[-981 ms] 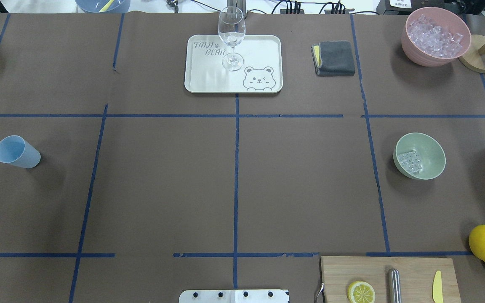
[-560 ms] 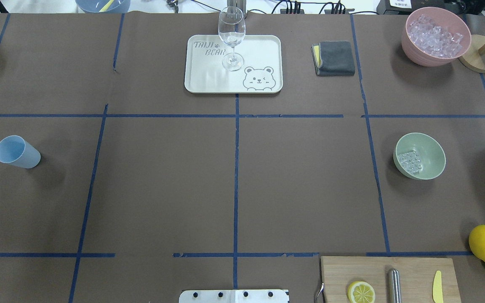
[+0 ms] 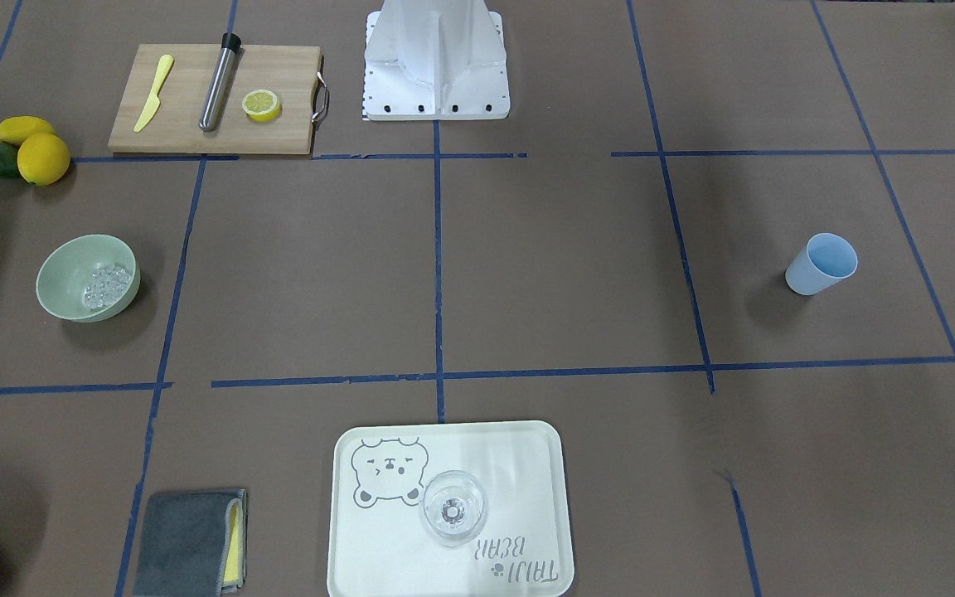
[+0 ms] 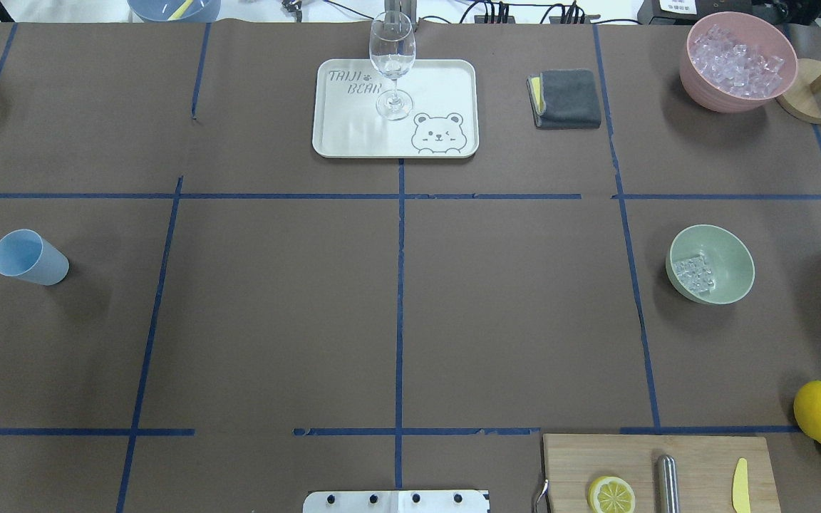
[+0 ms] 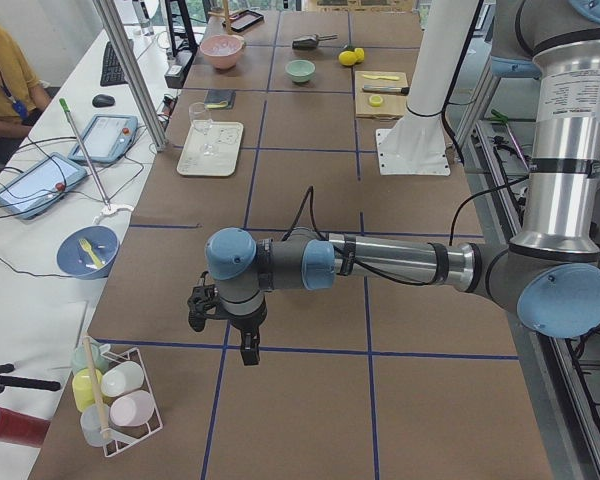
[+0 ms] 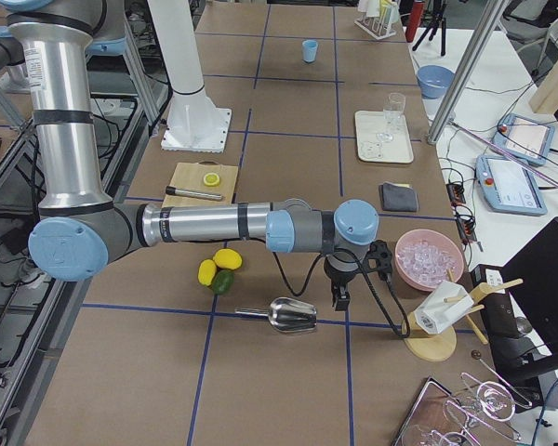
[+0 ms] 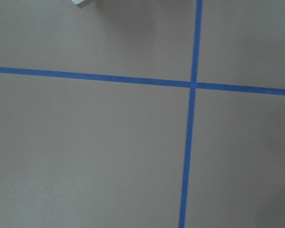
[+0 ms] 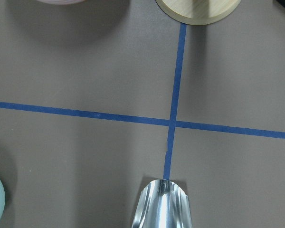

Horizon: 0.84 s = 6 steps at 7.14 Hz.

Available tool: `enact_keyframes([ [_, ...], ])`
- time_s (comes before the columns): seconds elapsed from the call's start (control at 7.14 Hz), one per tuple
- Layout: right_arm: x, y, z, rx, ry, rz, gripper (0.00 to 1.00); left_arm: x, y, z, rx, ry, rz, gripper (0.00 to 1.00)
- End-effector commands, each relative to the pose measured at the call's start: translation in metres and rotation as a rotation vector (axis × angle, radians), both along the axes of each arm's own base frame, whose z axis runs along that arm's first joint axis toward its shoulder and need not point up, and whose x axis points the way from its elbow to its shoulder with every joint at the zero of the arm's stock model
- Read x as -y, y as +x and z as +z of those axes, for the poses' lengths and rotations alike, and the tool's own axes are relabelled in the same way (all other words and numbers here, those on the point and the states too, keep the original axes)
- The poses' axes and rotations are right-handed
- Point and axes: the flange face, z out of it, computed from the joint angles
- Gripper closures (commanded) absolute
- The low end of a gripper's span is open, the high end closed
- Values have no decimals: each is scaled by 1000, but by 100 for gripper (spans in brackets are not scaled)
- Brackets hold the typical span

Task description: Pour ice into bowl

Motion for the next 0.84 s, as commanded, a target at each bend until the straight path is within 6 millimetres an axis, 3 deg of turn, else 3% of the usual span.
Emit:
enact_keyframes([
  [0.0, 0, 0, 0, 0, -1, 0, 0, 20, -1, -21, 0, 39, 0, 0],
  [0.7, -1, 0, 8, 1, -17, 2, 0, 30, -1, -35, 7, 68, 0, 0],
])
